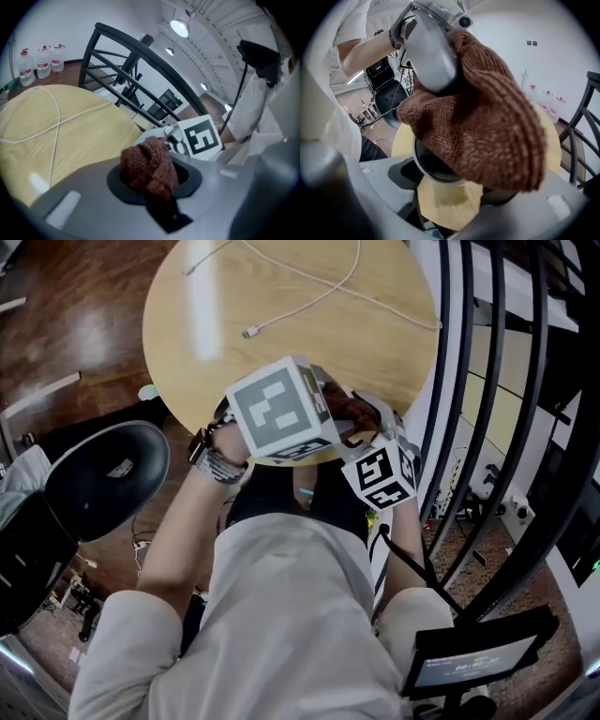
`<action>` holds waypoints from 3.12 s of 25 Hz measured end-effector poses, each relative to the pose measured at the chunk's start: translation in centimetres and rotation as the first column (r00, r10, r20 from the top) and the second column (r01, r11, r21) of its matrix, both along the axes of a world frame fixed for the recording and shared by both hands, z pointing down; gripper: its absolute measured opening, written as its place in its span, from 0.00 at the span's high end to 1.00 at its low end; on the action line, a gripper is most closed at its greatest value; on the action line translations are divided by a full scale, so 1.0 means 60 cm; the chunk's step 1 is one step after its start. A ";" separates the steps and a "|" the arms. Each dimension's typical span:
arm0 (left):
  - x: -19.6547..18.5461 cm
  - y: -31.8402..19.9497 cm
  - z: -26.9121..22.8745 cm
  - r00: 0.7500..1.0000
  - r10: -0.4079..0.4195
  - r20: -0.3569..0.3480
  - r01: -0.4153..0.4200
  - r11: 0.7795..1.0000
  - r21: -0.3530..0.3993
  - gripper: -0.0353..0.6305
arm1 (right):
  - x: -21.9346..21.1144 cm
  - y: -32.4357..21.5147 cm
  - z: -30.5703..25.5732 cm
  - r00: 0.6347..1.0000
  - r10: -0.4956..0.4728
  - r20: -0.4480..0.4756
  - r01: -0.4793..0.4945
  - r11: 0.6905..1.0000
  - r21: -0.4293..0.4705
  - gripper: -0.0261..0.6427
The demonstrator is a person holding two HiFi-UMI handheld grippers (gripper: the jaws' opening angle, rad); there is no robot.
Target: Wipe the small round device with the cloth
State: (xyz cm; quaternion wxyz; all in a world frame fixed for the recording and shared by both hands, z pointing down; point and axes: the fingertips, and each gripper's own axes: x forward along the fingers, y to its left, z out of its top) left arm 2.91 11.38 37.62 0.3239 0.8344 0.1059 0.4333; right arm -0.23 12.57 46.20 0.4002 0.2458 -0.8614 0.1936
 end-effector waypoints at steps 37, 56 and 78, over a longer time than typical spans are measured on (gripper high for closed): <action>-0.090 -0.057 0.170 0.884 0.173 0.434 -0.204 0.979 0.025 0.83 | -0.008 0.017 -0.047 0.933 0.357 0.046 -0.359 0.929 0.091 0.39; -0.063 -0.075 0.175 0.957 -0.001 0.289 -0.013 0.999 0.049 0.82 | 0.008 -0.006 -0.037 0.669 0.733 0.125 -0.708 0.679 -0.196 0.39; -0.051 -0.014 -0.019 0.966 0.260 -0.012 -0.259 0.954 -0.153 0.82 | -0.041 0.018 -0.044 0.996 0.079 0.028 -0.070 0.970 -0.234 0.39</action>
